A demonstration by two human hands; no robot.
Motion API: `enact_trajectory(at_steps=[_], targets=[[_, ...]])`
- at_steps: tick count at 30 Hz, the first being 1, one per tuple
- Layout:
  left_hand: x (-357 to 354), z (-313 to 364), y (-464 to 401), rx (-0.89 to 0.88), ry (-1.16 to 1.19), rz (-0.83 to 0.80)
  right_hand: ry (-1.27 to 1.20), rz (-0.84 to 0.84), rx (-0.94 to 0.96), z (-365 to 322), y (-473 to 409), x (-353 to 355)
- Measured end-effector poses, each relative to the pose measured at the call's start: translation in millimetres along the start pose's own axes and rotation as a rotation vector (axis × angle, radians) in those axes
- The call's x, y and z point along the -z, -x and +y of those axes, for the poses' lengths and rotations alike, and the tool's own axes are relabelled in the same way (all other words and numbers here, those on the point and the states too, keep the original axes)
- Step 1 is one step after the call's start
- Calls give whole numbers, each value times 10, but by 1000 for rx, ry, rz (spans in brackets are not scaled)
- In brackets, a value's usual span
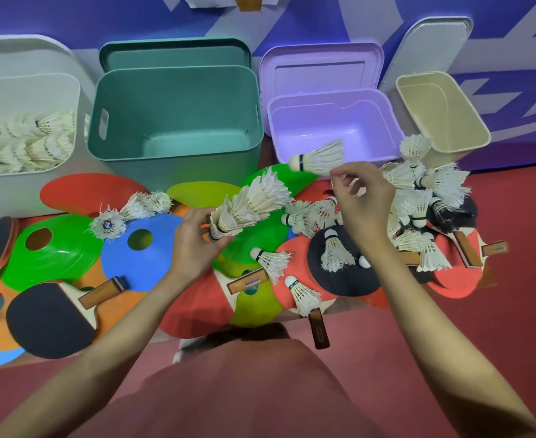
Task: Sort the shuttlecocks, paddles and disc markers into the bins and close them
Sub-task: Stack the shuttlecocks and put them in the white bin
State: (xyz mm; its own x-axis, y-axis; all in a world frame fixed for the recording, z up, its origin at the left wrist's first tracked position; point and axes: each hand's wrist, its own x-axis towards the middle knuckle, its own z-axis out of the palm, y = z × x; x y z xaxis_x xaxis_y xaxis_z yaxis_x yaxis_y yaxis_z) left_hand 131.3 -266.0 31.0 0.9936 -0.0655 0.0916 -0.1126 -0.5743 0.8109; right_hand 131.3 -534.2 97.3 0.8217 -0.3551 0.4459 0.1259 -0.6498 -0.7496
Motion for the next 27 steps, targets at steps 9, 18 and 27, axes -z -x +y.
enact_trajectory(at_steps=[9, 18, 27], targets=[[-68, 35, -9, -76, 13, -66, -25, -296, 114, -53, 273, 16], [-242, 100, 49, -32, 99, -77, -243, -81, -182, 85, 125, 296], [-312, 169, 57, -31, 112, -91, 830, -608, 33, 1179, -580, 150]])
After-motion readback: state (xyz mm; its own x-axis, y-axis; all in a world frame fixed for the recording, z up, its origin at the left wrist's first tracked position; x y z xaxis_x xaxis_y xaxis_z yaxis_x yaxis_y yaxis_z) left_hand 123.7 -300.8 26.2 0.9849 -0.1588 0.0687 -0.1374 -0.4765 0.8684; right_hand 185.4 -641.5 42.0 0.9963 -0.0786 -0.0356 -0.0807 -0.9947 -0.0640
